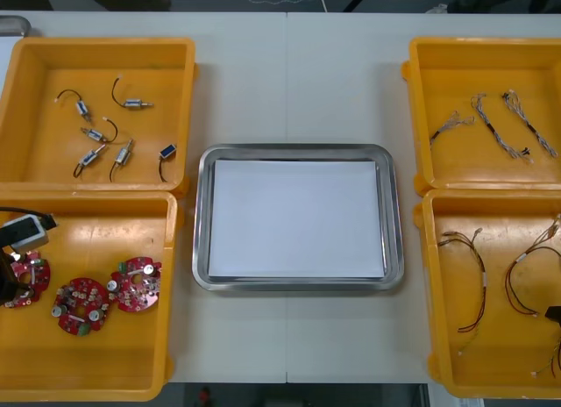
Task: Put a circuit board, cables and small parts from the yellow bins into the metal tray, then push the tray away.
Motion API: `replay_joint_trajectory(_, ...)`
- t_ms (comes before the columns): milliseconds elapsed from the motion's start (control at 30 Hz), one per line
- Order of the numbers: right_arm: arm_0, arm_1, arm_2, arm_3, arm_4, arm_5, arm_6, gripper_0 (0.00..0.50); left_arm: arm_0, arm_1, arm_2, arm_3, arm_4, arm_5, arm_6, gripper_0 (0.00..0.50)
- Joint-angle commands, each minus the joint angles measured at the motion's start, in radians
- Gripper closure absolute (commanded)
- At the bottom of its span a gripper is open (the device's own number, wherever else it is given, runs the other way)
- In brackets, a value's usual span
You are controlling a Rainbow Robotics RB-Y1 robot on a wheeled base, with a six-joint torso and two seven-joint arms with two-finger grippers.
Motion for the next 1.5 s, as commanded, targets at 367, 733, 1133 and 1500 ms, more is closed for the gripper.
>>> replay_joint_trajectory(367, 0.027, 0.013, 0.045, 0.058, -0.009, -0.059, 0.002, 0.000, -0.049, 0.030, -0.129, 0.058, -0.027, -0.064, -0.047, 0.000)
replay_joint_trajectory(733, 0.029, 0.015, 0.061, 0.072, -0.012, -0.057, -0.003, 0.500, -0.078, 0.010, -0.152, 0.073, -0.030, -0.067, -0.047, 0.000)
replay_joint_trajectory(1133, 0.029, 0.015, 0.004, 0.037, -0.066, -0.017, 0.013, 0.500, -0.134, -0.008, -0.215, 0.107, -0.044, -0.088, -0.047, 0.000)
replay_joint_trajectory(1500, 0.027, 0.005, -0.160, -0.195, -0.066, 0.236, 0.027, 0.500, -0.134, -0.008, -0.252, 0.107, -0.058, -0.113, -0.046, 0.000)
